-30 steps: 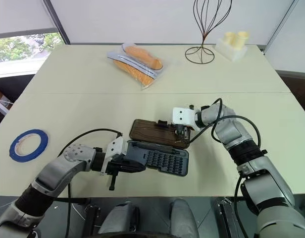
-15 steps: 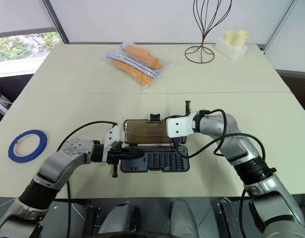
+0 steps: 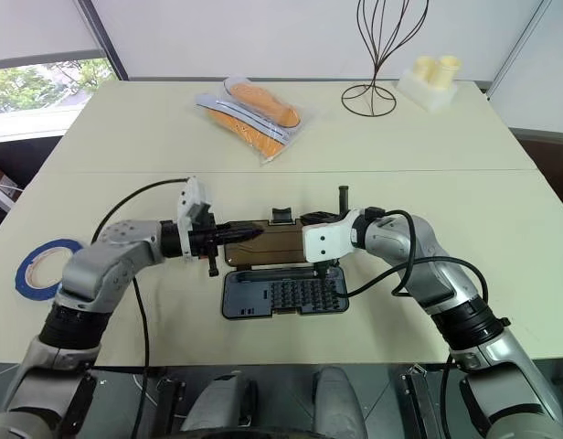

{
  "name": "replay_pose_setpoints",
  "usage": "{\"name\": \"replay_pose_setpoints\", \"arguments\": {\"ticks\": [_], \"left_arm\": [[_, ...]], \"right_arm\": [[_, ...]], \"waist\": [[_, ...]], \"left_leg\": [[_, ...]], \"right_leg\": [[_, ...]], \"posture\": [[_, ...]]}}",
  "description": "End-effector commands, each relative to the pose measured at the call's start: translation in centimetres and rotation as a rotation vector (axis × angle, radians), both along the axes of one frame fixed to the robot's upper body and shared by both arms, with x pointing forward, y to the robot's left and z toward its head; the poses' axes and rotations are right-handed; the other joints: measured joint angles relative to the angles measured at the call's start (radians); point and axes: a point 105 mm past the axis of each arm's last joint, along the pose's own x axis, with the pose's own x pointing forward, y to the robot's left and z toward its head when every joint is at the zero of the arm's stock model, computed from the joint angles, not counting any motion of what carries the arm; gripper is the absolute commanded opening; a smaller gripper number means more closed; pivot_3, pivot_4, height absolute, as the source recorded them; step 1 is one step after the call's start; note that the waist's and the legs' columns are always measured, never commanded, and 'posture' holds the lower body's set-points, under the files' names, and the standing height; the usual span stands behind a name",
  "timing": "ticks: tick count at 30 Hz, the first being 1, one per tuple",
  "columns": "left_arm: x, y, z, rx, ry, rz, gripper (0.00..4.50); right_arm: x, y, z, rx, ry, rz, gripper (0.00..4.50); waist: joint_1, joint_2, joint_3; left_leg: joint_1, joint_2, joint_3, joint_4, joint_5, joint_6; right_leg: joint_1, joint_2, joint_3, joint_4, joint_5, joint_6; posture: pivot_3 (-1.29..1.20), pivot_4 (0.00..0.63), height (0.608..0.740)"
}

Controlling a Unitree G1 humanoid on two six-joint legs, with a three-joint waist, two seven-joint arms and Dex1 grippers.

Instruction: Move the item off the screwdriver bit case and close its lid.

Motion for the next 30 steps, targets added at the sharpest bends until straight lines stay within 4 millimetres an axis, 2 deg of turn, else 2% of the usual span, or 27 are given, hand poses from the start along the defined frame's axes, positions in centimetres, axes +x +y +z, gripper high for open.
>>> {"name": "replay_pose_setpoints", "arguments": {"ticks": [1, 3, 6, 10, 13, 17, 21, 23, 27, 30], "left_arm": [[0.5, 0.6, 3.6, -0.088, -0.071, 0.040, 0.00], [1.9, 1.8, 4.4, -0.110, -0.084, 0.119, 0.00], [3.5, 3.4, 4.5, -0.121, -0.082, 0.211, 0.00], [5.3, 5.6, 1.6, 0.007, -0.085, 0.322, 0.00], [5.6, 6.3, -0.9, 0.073, -0.073, 0.344, 0.00], [5.2, 6.3, -4.4, 0.153, -0.040, 0.323, 0.00], [4.3, 5.8, -6.7, 0.197, -0.001, 0.266, 0.00], [4.0, 5.6, -7.4, 0.215, 0.007, 0.247, 0.00], [3.7, 5.3, -7.4, 0.206, 0.020, 0.215, 0.00], [2.7, 4.6, -7.9, 0.210, 0.057, 0.148, 0.00]], "right_arm": [[0.0, 0.3, 0.6, 0.013, -0.031, 0.012, 0.05], [0.0, 0.4, 0.6, 0.014, -0.028, 0.012, 0.05], [0.1, 0.4, 0.5, 0.024, -0.016, 0.006, 0.05], [-0.1, 0.4, 0.5, 0.019, -0.016, 0.012, 0.05], [-0.1, 0.4, 0.6, 0.022, -0.016, 0.008, 0.05], [-0.1, 0.3, 0.7, 0.020, -0.018, 0.005, 0.05], [-0.1, 0.3, 0.8, 0.022, -0.019, 0.002, 0.05], [-0.1, 0.4, 0.9, 0.023, -0.020, 0.002, 0.05], [0.0, 0.3, 1.1, 0.024, -0.026, -0.001, 0.05], [0.0, 0.3, 1.2, 0.025, -0.027, -0.003, 0.05]], "waist": [[-0.001, 0.000, 0.000], [-0.003, 0.000, 0.000], [-0.005, 0.000, 0.000], [-0.006, 0.000, 0.000], [-0.004, 0.000, 0.000], [-0.003, 0.000, 0.000], [-0.001, 0.000, 0.000], [-0.001, 0.000, 0.000], [-0.001, 0.000, 0.000], [-0.001, 0.000, 0.000]], "left_leg": [[0.000, 0.000, 0.000, 0.000, 0.000, 0.000], [0.000, 0.000, 0.000, 0.000, 0.001, -0.001], [0.000, 0.000, 0.000, 0.000, 0.001, -0.002], [0.000, 0.000, 0.000, 0.000, 0.002, -0.003], [0.000, 0.000, 0.000, 0.000, 0.003, -0.005], [0.000, 0.000, 0.000, 0.000, 0.003, -0.005], [-0.001, 0.000, 0.000, 0.000, 0.001, -0.002], [0.000, 0.000, 0.000, 0.000, 0.001, -0.001], [0.000, 0.000, 0.000, 0.000, 0.000, 0.000], [0.000, 0.000, 0.000, 0.000, 0.000, 0.000]], "right_leg": [[0.000, 0.000, 0.000, 0.000, 0.000, 0.000], [0.000, 0.000, 0.000, 0.000, 0.000, 0.000], [0.000, 0.000, 0.000, 0.000, 0.000, 0.000], [0.000, 0.000, 0.000, 0.000, 0.000, 0.000], [0.000, 0.000, 0.000, 0.000, 0.000, 0.000], [0.000, 0.000, 0.000, 0.000, 0.000, 0.000], [-0.001, 0.000, 0.000, 0.000, 0.000, 0.000], [-0.001, 0.000, 0.000, 0.000, 0.000, 0.000], [-0.001, 0.000, 0.000, 0.000, 0.000, 0.000], [-0.001, 0.000, 0.000, 0.000, 0.000, 0.000]], "posture": [[0.00, 0.150, 0.740], [0.00, 0.150, 0.740], [0.00, 0.150, 0.740], [0.00, 0.150, 0.740], [0.00, 0.150, 0.740], [0.00, 0.150, 0.740], [0.00, 0.150, 0.740], [0.00, 0.150, 0.740], [0.00, 0.150, 0.740], [0.00, 0.150, 0.740]]}}
